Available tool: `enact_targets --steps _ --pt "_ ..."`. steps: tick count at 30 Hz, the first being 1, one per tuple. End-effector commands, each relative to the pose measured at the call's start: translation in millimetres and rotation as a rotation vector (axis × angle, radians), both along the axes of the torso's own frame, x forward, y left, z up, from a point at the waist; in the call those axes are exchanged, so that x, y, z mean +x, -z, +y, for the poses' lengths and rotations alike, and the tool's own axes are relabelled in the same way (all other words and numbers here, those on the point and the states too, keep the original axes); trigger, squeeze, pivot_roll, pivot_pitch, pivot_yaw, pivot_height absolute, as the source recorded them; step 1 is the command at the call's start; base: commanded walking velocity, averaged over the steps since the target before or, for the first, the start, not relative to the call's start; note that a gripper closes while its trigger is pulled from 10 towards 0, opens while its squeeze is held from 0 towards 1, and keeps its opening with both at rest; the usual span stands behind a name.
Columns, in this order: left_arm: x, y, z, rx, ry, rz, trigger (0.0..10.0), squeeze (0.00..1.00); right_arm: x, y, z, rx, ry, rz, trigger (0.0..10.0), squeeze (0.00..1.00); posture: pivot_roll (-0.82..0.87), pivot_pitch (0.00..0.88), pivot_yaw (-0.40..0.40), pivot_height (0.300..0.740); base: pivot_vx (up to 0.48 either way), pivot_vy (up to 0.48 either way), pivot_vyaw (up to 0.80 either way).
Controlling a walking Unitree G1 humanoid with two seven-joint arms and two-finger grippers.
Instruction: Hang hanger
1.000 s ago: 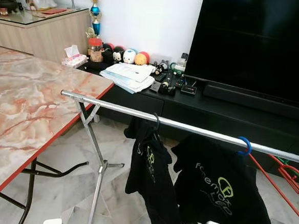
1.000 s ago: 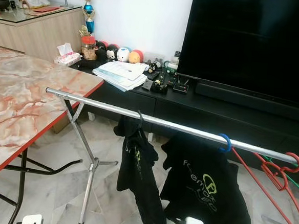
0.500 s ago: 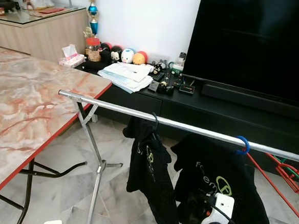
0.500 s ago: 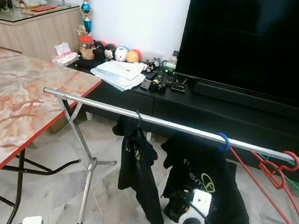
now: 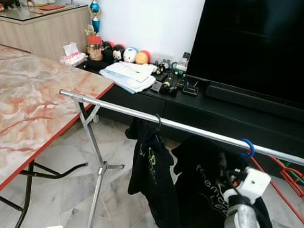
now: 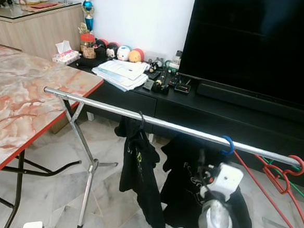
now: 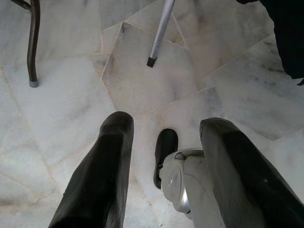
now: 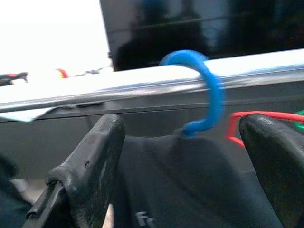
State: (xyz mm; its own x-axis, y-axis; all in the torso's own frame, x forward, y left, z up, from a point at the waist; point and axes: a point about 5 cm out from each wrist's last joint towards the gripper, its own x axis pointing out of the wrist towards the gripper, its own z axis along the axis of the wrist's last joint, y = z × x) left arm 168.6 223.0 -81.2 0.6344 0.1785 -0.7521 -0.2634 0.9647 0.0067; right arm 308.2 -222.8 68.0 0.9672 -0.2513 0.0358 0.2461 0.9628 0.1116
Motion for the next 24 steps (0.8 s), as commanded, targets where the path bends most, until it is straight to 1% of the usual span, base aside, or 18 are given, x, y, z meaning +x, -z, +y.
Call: enact_targets --steps 1,2,3,4,5,7,8,10,11,13,17,24 --pt "-6.1 3.2 -0.6 -0.007 0.007 0.025 10.0 0.0 -0.9 5.8 2.6 0.023 -0.003 0.029 10.0 0.0 0.11 0.0 -0.033 0.74 0.0 0.0 0.0" --pt "-6.3 3.3 -0.7 -0.006 0.01 0.027 10.0 0.0 -1.2 5.4 5.1 0.03 -0.016 0.025 10.0 0.0 0.11 0.0 -0.033 0.74 0.0 0.0 0.0" --pt "-6.8 3.6 -1.0 -0.005 0.014 0.03 10.0 0.0 -4.2 6.0 13.5 0.037 -0.061 0.015 10.0 0.0 0.12 0.0 -0.036 0.74 0.0 0.0 0.0" --pt "-6.8 3.6 -1.0 -0.005 0.014 0.03 10.0 0.0 -4.2 6.0 13.5 0.037 -0.061 0.015 10.0 0.0 0.12 0.0 -0.036 0.74 0.0 0.0 0.0" --pt "-7.2 3.9 -1.2 -0.005 0.016 0.031 10.0 0.0 -11.9 12.7 22.2 0.038 -0.101 0.032 10.0 0.0 0.12 0.0 -0.036 0.74 0.0 0.0 0.0" --pt "-7.5 4.0 -1.2 -0.005 0.017 0.031 10.0 0.0 -16.3 17.1 25.5 0.039 -0.112 0.048 10.0 0.0 0.12 0.0 -0.036 0.74 0.0 0.0 0.0" --pt "-7.9 4.1 -1.2 -0.005 0.017 0.032 10.0 0.0 -21.6 23.1 27.5 0.041 -0.119 0.067 10.0 0.0 0.12 0.0 -0.035 0.74 0.0 0.0 0.0" --pt "-9.1 4.6 -1.2 -0.005 0.021 0.037 10.0 0.0 -40.8 41.3 34.1 0.035 -0.157 0.123 10.0 0.0 0.12 0.0 -0.032 0.74 0.0 0.0 0.0" --pt "-9.1 4.6 -1.2 -0.005 0.021 0.037 10.0 0.0 -40.8 41.3 34.1 0.035 -0.157 0.123 10.0 0.0 0.12 0.0 -0.032 0.74 0.0 0.0 0.0" --pt "-9.7 4.9 -1.2 -0.006 0.025 0.04 10.0 0.0 -48.0 44.4 38.3 0.019 -0.19 0.128 10.0 0.0 0.12 0.0 -0.03 0.74 0.0 0.0 0.0" --pt "-9.9 4.8 -0.8 0.006 0.044 0.042 10.0 0.0 -50.2 40.2 39.7 0.021 -0.2 0.12 10.0 0.0 0.11 0.0 -0.031 0.74 0.0 0.0 0.0" --pt "-8.2 4.5 -1.7 0.0 0.039 0.04 10.0 0.0 -37.0 27.9 42.7 0.022 -0.216 0.085 10.0 0.0 0.12 0.0 -0.038 0.74 0.0 -0.394 0.0"
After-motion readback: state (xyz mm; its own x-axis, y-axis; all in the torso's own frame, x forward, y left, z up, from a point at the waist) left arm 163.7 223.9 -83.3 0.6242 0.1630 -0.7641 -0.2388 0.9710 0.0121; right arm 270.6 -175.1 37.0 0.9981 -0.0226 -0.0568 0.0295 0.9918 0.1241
